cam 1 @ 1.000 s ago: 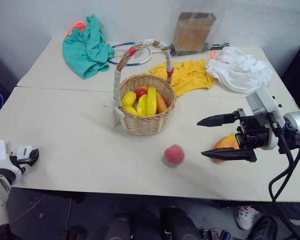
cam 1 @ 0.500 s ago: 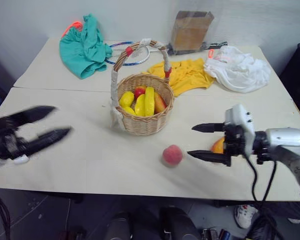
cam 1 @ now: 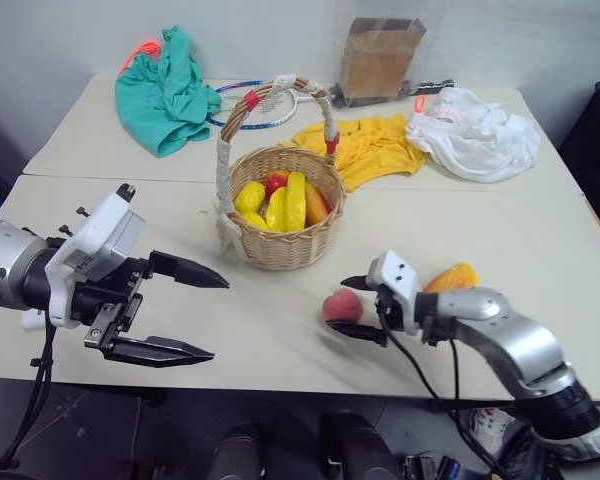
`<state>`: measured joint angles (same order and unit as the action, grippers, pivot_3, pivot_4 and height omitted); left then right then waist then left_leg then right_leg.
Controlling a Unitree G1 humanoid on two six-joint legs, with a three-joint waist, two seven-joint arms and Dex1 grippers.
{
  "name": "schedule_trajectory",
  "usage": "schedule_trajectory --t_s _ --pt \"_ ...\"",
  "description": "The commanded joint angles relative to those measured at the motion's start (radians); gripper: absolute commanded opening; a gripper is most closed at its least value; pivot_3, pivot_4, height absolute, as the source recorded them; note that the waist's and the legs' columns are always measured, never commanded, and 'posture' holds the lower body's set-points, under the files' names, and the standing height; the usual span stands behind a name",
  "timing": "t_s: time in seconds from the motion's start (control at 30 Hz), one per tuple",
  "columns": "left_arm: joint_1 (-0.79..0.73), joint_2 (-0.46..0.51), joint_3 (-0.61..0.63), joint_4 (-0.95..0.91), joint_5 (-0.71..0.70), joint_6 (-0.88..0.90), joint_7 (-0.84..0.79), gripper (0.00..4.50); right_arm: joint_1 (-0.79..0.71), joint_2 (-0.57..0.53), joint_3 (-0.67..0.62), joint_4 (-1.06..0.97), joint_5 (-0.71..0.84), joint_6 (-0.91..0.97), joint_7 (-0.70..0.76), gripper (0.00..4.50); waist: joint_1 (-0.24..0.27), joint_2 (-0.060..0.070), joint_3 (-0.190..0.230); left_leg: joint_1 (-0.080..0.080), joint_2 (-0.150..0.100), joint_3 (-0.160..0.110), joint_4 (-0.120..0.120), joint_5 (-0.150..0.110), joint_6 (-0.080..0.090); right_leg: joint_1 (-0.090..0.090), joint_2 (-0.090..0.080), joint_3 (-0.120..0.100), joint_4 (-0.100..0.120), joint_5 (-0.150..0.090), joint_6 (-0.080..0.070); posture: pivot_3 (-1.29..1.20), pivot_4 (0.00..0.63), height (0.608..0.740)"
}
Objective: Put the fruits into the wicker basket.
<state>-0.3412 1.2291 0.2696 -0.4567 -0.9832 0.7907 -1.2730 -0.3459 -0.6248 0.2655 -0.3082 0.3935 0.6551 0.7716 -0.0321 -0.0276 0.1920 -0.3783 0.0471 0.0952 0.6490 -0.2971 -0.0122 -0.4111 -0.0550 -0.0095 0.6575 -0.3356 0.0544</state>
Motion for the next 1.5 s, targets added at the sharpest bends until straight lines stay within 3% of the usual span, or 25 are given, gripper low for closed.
schedule_trajectory --t_s 0.03,0.13,0.23,0.3,0.47,0.63,0.83,0.93,0.97,1.0,1.03,1.13,1.3,1.4,1.5 --pt "-0.024 -0.004 -0.005 0.007 0.03 -0.03 -0.014 4.46 -0.005 0.025 -0.001 0.012 -0.036 -0.025 -0.017 4.5 0.0 0.0 0.0 -0.001 0.0 0.0 0.0 0.0 0.0 -0.001 0.0 0.0 0.0 0.0 0.0 0.0 0.15 0.74" --pt "-0.018 -0.006 -0.002 0.012 0.049 -0.038 -0.012 4.5 0.011 0.034 -0.026 0.003 -0.021 -0.027 0.0 3.88 0.001 0.0 0.0 -0.001 0.0 0.001 0.001 0.0 -0.001 -0.001 0.001 0.0 0.0 0.0 0.001 0.0 0.15 0.74" --pt "-0.013 -0.015 0.008 0.018 0.06 -0.04 -0.002 4.5 0.02 0.032 -0.058 -0.029 0.022 -0.032 0.039 2.88 0.001 0.0 0.0 -0.001 0.001 0.0 0.001 0.0 0.0 -0.001 0.001 0.0 0.0 0.0 0.001 0.0 0.15 0.74" --pt "-0.005 -0.023 0.023 0.027 0.061 -0.037 0.011 4.5 0.019 0.03 -0.092 -0.059 0.075 -0.032 0.078 2.58 0.001 0.0 0.0 -0.001 0.001 0.0 0.002 0.0 0.0 -0.001 0.001 0.0 0.001 0.0 0.001 0.0 0.15 0.74" --pt "0.061 -0.073 0.148 0.077 0.076 -0.031 0.1 4.5 -0.184 0.109 -0.173 -0.039 0.188 0.036 0.05 2.57 -0.016 -0.001 0.001 0.001 0.002 0.0 0.003 0.0 0.0 -0.001 0.003 0.002 0.005 0.0 0.001 0.0 0.15 0.74" --pt "0.069 -0.118 0.222 0.07 0.031 0.001 0.177 4.5 -0.443 0.218 -0.111 0.167 0.079 0.014 -0.018 2.57 -0.024 -0.002 0.0 0.003 0.002 -0.001 0.002 0.004 -0.003 0.0 0.003 0.001 0.007 0.002 0.0 0.0 0.15 0.74" --pt "0.061 -0.146 0.2 0.045 0.048 -0.017 0.216 4.5 -0.702 0.373 -0.048 0.636 -0.123 -0.143 -0.097 2.57 -0.028 -0.002 0.0 0.001 0.002 0.0 0.0 0.007 -0.008 -0.002 0.002 0.002 0.006 0.002 0.0 0.0 0.15 0.74" --pt "0.049 -0.16 0.185 0.035 0.044 -0.022 0.229 4.5 -0.75 0.393 -0.054 0.75 -0.14 -0.162 -0.061 3.73 -0.024 -0.002 0.0 -0.001 0.002 0.0 0.0 0.007 -0.008 -0.003 0.002 0.001 0.004 0.002 0.0 0.0 0.15 0.74" --pt "0.044 -0.164 0.18 0.033 0.043 -0.023 0.232 4.5 -0.753 0.385 -0.066 0.738 -0.133 -0.154 -0.045 3.73 -0.024 -0.002 0.0 -0.005 0.002 -0.001 0.0 0.007 -0.007 -0.005 0.001 0.0 0.005 0.002 0.0 0.0 0.15 0.74" --pt "0.04 -0.168 0.174 0.032 0.041 -0.025 0.235 4.5 -0.751 0.373 -0.078 0.711 -0.122 -0.14 -0.027 4.24 -0.024 -0.002 0.0 -0.009 0.002 -0.001 0.001 0.007 -0.007 -0.008 0.001 0.0 0.005 0.002 0.0 0.0 0.15 0.74" --pt "0.035 -0.172 0.167 0.032 0.04 -0.027 0.237 4.5 -0.742 0.351 -0.093 0.662 -0.1 -0.116 0.001 4.4 -0.024 -0.002 0.0 -0.012 0.001 -0.001 0.001 0.007 -0.007 -0.01 0.001 0.0 0.006 0.002 0.001 0.0 0.15 0.74" --pt "0.019 -0.189 0.142 0.037 0.041 -0.034 0.237 4.5 -0.687 0.242 -0.148 0.463 -0.004 -0.021 0.113 4.45 -0.019 -0.002 0.0 -0.024 0.001 -0.002 0.004 0.007 -0.005 -0.02 0.0 0.0 0.006 0.003 0.003 0.0 0.15 0.74" --pt "-0.026 -0.215 0.075 0.067 0.058 -0.055 0.208 4.5 -0.503 -0.067 -0.357 0.147 0.207 0.181 0.258 4.45 0.004 -0.002 0.0 -0.027 0.001 -0.003 0.005 0.005 -0.003 -0.021 -0.001 -0.003 0.003 0.003 0.003 0.0 0.15 0.74" --pt "-0.071 -0.229 0.022 0.111 0.087 -0.078 0.18 4.5 -0.339 -0.262 -0.529 0.058 0.292 0.267 0.331 4.45 0.013 -0.002 0.0 -0.026 0.0 -0.003 0.006 0.005 -0.002 -0.019 0.0 -0.003 0.003 0.004 0.004 0.0 0.15 0.74" --pt "-0.138 -0.251 -0.048 0.172 0.128 -0.112 0.127 4.5 0.081 -0.455 -0.836 0.013 0.216 0.226 0.517 4.45 0.033 -0.002 0.0 -0.025 0.0 -0.003 0.009 0.004 0.0 -0.017 0.0 -0.003 0.0 0.004 0.004 0.0 0.15 0.74"
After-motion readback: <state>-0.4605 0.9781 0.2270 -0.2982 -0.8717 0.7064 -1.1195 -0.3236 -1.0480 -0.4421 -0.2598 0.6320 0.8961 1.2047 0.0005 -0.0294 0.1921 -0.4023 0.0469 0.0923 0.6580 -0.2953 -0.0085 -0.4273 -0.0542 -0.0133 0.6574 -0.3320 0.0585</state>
